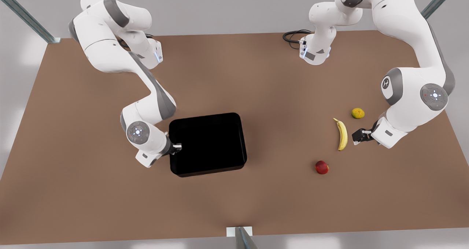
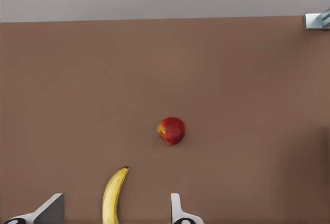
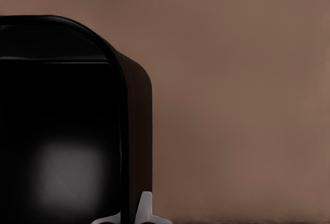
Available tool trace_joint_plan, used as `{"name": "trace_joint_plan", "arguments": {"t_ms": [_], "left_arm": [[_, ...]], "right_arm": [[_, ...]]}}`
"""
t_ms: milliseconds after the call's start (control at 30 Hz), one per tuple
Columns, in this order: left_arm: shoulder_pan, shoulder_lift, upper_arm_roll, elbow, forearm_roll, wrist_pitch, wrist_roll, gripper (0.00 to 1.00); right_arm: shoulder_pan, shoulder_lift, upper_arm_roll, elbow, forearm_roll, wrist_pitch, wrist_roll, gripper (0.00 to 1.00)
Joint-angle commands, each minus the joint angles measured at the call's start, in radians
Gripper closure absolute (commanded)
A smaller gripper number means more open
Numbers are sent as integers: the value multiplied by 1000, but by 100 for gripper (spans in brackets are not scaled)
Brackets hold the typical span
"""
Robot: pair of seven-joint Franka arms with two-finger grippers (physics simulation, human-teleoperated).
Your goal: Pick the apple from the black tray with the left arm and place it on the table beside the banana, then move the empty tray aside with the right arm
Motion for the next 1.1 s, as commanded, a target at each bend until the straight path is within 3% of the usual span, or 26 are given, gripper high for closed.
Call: {"name": "trace_joint_plan", "arguments": {"t_ms": [0, 133, 267, 333, 467, 733, 767, 800, 833, 900, 1067], "left_arm": [[0, -1, 0, 1, 0, 0, 2, 0], [0, 0, 0, 1, 2, 0, 2, 0], [2, -1, 0, 2, 2, 0, 4, 0], [0, 0, 0, 5, 3, 0, 2, 0], [-3, 17, 0, 13, 5, 12, 11, 0], [-3, 17, 0, 16, 6, 12, 7, 0], [-2, 17, 0, 16, 5, 12, 13, 0], [-3, 17, 0, 20, 5, 18, 13, 0], [-3, 25, 0, 33, 14, 21, 13, 0], [-5, 26, -2, 31, 29, 21, 10, 0], [-3, 28, -2, 33, 40, 21, 13, 0]], "right_arm": [[-4, -31, -43, 5, 44, -160, -285, 91], [-4, -69, -216, 47, 77, -258, -529, 91], [-18, -63, -431, 55, 130, -255, -867, 91], [-24, -28, -492, 84, 137, -237, -977, 91], [-46, 100, -506, 97, 138, -59, -1020, 91], [-55, 196, -509, 97, 138, 53, -1010, 90], [-55, 196, -509, 97, 138, 53, -1007, 80], [-55, 196, -509, 97, 140, 53, -1007, 31], [-55, 192, -514, 97, 202, 53, -990, 0], [-49, 109, -507, 97, 218, 36, -981, 0], [14, -252, -448, 99, 203, -267, -726, 0]]}}
